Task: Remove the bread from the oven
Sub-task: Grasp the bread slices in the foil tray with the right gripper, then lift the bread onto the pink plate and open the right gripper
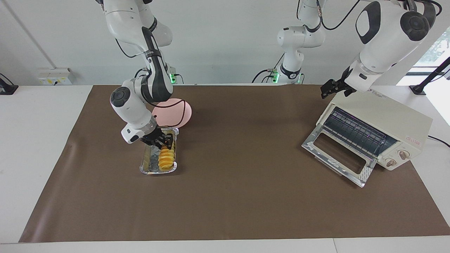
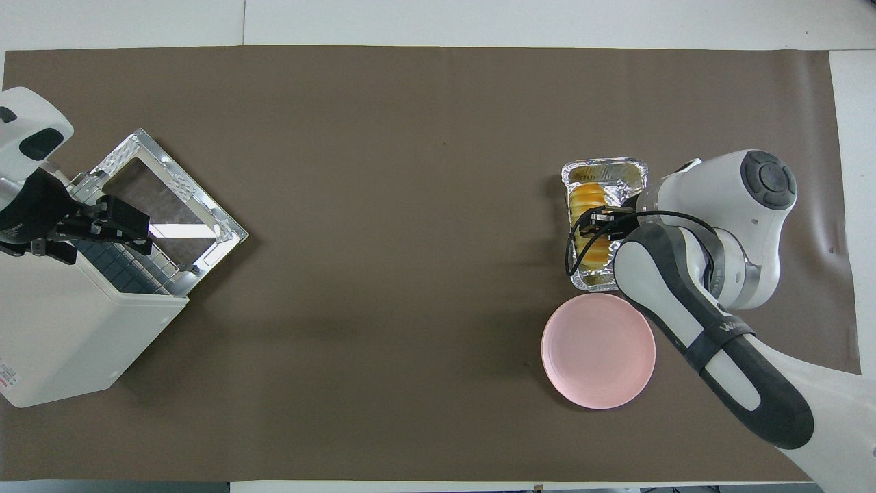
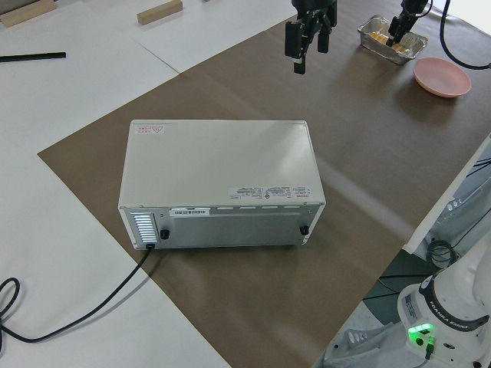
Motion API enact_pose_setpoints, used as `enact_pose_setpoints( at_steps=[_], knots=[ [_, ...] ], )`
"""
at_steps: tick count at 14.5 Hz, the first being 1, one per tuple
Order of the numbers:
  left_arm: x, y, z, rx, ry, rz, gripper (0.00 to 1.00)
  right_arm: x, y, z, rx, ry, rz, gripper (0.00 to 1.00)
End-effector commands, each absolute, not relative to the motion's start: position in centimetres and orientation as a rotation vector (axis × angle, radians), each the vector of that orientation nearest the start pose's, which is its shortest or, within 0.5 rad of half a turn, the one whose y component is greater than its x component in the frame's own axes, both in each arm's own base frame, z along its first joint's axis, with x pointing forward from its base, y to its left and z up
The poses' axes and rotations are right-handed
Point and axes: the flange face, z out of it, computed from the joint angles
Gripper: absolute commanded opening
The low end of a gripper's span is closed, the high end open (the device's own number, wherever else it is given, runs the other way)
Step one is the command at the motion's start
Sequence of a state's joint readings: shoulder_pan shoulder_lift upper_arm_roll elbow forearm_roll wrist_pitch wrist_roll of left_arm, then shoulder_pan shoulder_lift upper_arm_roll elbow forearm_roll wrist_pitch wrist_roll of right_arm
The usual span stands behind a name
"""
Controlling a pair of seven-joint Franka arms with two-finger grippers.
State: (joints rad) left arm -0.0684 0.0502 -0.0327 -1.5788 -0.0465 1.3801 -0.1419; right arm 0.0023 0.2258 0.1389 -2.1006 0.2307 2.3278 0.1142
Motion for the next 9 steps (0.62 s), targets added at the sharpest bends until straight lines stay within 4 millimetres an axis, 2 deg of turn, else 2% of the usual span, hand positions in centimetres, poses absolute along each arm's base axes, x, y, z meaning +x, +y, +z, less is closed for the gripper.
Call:
enact_pose_setpoints(
  at_steps=[1, 3, 4, 7, 9],
  knots=[
    [53.6, -5.8, 58.2, -3.118, -0.057, 0.380, 1.00, 57.0, 7.8, 31.6, -2.927, 0.219, 0.021, 0.00],
    [53.6, -5.8, 58.2, -3.118, -0.057, 0.380, 1.00, 57.7, 7.5, 32.7, -2.922, 0.222, 0.021, 0.00],
    [53.6, -5.8, 58.3, -3.118, -0.057, 0.378, 1.00, 58.2, 7.3, 33.9, -2.916, 0.222, 0.032, 0.00],
    [53.6, -5.8, 58.2, -3.118, -0.057, 0.380, 1.00, 59.1, 7.3, 39.3, -2.905, 0.198, 0.120, 0.00],
    [53.6, -5.8, 58.3, -3.118, -0.057, 0.378, 1.00, 57.8, 6.6, 42.2, -2.906, 0.211, 0.156, 0.00]
  ],
)
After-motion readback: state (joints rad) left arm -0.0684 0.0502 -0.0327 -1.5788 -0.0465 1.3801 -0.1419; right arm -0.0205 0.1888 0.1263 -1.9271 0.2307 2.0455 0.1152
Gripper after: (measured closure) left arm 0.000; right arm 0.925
